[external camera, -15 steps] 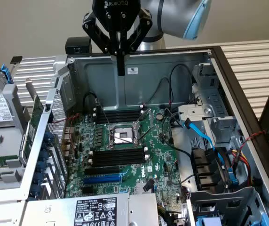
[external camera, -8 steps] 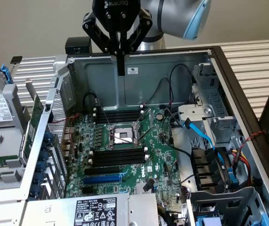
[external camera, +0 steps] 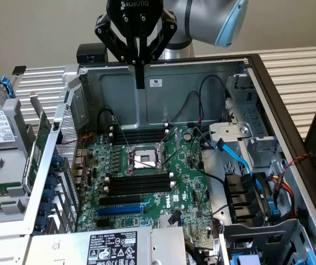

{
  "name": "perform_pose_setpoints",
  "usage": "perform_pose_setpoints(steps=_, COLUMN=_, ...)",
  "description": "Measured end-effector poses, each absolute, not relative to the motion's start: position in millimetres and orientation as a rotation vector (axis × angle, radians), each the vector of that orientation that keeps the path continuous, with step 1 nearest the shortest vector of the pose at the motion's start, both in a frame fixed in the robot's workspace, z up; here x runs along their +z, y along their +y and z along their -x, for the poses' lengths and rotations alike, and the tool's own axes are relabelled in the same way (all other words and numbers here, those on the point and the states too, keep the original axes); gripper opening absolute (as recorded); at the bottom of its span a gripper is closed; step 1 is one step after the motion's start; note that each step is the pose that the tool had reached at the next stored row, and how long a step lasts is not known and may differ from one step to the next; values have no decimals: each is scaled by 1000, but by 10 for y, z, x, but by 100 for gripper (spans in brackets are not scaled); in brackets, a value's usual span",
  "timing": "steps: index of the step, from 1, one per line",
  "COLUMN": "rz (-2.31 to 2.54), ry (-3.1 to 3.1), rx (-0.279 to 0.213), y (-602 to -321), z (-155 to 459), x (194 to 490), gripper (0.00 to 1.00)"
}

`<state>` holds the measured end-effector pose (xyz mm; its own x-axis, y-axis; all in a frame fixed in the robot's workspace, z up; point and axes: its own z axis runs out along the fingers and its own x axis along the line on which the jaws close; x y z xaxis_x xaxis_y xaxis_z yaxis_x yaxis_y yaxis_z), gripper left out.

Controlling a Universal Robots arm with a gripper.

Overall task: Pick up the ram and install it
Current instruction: 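Reach for the ram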

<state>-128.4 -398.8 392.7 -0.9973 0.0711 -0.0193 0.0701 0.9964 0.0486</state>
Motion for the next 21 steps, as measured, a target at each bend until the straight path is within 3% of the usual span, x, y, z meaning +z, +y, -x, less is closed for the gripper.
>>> perform_pose_setpoints(steps=21, rz=-110, ry=3117, rx=76, y=-3990, z=2213, x=3926, gripper=11)
